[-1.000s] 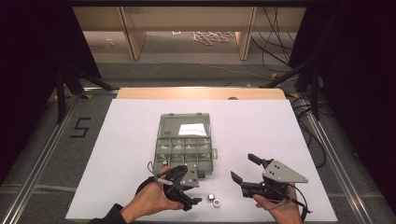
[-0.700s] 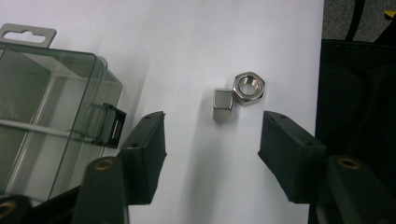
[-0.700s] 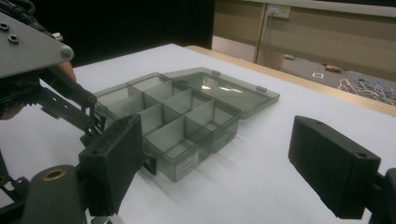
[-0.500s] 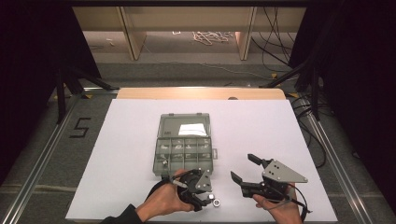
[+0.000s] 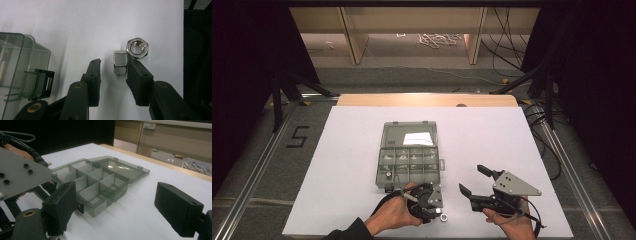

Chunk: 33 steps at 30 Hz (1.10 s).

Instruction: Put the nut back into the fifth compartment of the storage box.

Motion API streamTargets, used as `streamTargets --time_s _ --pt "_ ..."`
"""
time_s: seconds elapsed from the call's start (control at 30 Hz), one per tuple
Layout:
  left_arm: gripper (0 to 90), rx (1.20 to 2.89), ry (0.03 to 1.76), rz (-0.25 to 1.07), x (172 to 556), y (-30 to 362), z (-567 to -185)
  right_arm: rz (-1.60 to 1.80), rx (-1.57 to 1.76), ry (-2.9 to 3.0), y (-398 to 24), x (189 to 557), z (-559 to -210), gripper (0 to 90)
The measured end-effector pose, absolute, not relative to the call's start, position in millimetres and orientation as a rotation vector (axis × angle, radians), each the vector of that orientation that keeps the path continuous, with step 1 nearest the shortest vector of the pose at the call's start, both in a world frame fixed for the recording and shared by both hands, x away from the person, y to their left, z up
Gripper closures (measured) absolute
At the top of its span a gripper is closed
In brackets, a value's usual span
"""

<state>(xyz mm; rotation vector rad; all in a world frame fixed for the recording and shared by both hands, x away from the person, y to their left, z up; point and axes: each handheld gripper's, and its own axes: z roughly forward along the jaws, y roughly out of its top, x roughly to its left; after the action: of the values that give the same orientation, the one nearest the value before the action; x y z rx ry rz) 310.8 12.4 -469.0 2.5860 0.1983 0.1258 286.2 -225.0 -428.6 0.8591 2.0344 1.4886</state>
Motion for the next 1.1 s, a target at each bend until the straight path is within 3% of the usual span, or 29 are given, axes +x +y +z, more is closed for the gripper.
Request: streamTargets --time_s 0.3,1.1 --pt "77.8 2.600 0.160 0.119 311.9 9.1 -469.7 1.488 0.858 2.036 -225.0 286.3 -428.7 19.0" --pt "78.3 2.571 0.201 0.171 313.0 51.6 -427.2 1.484 0.857 2.042 -225.4 286.1 -428.2 19.0"
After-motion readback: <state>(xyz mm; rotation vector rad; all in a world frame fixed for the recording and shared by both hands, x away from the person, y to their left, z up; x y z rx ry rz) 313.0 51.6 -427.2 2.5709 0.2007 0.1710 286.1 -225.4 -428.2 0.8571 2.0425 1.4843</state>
